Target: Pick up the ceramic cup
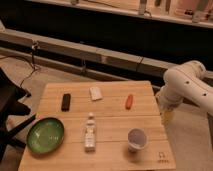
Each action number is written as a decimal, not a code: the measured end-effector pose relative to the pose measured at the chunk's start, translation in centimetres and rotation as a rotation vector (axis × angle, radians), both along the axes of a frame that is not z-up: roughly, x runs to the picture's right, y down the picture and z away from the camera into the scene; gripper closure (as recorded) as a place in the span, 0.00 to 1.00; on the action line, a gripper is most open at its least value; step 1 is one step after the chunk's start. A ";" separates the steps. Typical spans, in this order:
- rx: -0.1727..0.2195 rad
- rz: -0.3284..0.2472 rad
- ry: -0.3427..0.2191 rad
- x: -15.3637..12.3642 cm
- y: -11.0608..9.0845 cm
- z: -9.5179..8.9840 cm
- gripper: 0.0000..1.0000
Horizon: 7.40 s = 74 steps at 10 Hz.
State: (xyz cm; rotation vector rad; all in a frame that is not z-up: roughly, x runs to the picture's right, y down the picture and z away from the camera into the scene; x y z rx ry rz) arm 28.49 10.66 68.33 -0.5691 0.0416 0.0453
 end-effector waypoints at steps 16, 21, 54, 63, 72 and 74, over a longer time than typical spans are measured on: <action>-0.002 0.001 -0.001 0.0 0.1 0.1 0.20; -0.006 -0.019 -0.006 -0.8 0.8 0.6 0.20; 0.049 -0.259 -0.243 -7.8 4.3 2.1 0.20; 0.066 -0.281 -0.296 -9.8 5.3 2.3 0.20; 0.079 -0.298 -0.339 -11.4 6.2 2.3 0.20; 0.082 -0.302 -0.347 -11.7 6.4 2.4 0.20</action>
